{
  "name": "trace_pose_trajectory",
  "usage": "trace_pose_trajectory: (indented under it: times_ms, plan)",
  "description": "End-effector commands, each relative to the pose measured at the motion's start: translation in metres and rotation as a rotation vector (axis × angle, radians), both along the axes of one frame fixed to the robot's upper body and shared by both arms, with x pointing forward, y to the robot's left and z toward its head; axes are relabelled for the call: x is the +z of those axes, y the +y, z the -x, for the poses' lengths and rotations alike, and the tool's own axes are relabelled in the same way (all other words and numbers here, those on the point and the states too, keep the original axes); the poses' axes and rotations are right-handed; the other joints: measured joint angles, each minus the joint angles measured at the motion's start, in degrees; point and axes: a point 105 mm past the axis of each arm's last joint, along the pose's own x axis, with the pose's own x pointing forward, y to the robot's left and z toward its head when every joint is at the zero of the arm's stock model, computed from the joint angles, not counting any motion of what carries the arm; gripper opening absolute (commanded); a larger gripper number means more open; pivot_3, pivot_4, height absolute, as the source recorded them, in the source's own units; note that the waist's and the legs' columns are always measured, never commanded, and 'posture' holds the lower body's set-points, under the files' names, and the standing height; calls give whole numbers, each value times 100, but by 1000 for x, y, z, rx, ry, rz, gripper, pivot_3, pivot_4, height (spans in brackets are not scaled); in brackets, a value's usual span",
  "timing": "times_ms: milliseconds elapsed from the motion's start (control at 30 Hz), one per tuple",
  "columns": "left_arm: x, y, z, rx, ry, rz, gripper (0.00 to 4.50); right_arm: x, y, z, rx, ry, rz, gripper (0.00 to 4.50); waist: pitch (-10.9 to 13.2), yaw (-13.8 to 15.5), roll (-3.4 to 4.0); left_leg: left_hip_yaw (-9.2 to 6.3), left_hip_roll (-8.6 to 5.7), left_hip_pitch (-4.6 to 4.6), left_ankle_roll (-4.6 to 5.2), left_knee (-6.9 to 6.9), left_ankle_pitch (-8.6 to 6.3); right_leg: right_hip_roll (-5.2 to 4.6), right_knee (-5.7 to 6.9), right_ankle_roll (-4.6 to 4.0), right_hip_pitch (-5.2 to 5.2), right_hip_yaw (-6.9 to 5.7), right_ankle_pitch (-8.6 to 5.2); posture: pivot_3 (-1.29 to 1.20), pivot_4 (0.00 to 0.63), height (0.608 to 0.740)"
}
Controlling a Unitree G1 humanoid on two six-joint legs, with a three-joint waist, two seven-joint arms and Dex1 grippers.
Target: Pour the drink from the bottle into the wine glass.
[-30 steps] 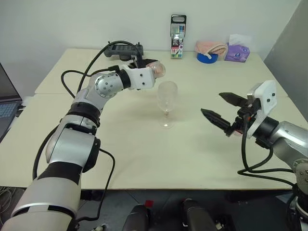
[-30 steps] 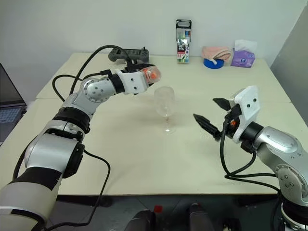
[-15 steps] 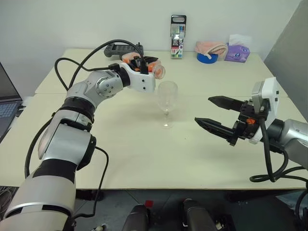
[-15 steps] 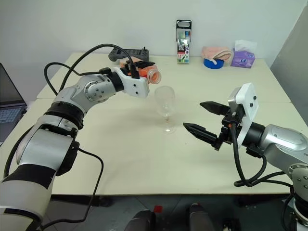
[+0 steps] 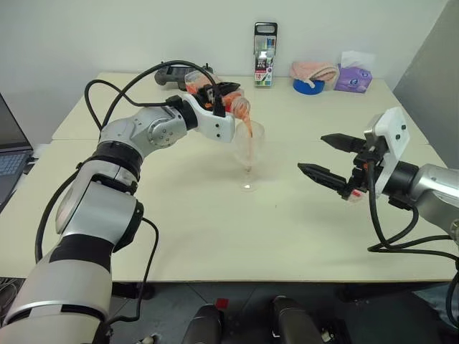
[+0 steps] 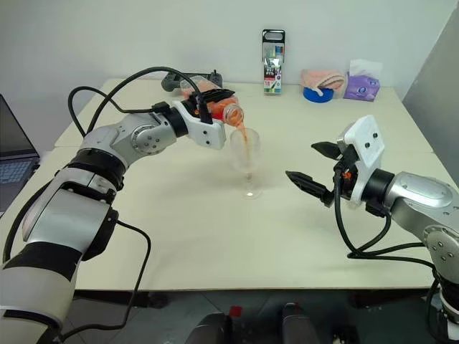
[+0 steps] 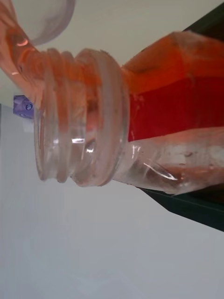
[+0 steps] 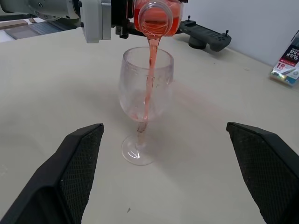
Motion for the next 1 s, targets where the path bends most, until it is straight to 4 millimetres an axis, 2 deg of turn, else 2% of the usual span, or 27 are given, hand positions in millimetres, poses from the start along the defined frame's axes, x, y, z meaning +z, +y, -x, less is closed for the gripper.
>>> trace_pose_trajectory:
  times_ms: [33,1000]
  plan:
    - [30,-3,5,-22,-106,-2,1660,10,4,3,21,-65,5,4500,0,0,0,0,0,0,0,0,0,0,0,-10,0,0,6,0,150,740]
    - [35,3,2,9,-112,-25,1660,3,19,2,93,-75,8,4500,0,-1,0,2,-2,2,0,5,0,-1,5,-17,0,1,14,0,150,740]
